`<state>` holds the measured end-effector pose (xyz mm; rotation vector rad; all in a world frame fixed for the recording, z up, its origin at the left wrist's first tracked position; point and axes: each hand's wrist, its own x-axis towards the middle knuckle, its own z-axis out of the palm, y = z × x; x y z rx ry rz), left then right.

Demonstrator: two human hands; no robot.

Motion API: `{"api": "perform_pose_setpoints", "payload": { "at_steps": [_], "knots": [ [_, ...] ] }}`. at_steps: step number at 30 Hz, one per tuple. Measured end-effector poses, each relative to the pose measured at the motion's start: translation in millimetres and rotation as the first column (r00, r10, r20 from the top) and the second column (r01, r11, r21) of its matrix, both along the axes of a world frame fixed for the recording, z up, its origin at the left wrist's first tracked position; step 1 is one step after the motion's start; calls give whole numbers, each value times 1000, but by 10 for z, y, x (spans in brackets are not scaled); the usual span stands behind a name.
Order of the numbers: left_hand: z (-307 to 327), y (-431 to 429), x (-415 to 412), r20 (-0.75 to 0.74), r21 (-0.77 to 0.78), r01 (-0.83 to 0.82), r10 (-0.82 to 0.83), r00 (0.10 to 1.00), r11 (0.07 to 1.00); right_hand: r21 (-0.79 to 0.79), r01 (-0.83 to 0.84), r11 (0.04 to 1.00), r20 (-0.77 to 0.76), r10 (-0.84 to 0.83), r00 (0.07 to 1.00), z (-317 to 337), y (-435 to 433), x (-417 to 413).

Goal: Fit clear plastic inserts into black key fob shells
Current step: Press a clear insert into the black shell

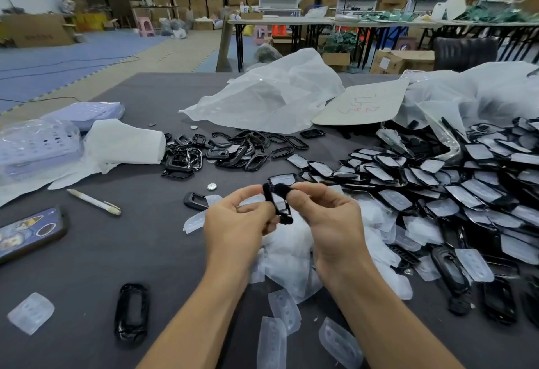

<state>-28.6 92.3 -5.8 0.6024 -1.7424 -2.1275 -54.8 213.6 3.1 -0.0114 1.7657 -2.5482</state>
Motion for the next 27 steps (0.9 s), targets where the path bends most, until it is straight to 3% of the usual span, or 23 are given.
{"api": "perform_pose_setpoints", "payload": {
  "at_steps": [4,8,16,24,27],
  "knots": [
    [-26,126,26,-79,132,109,-99,992,985,-45,61,997,72,-58,996,6,-49,12],
    [-25,187,53,-86,-26,254,-255,963,967,-63,90,994,102,-84,991,-11,-30,-5],
    [-39,95,-1,-76,76,41,-35,997,996,-27,99,995,52,-98,994,-6,1,-30],
    [-35,102,28,-161,-46,126,-132,978,991,226,156,961,-131,-129,983,-48,17,-46],
    [-31,119,41,-187,-48,164,-170,968,985,256,161,953,-155,-124,980,-62,13,-43]
  ]
}}
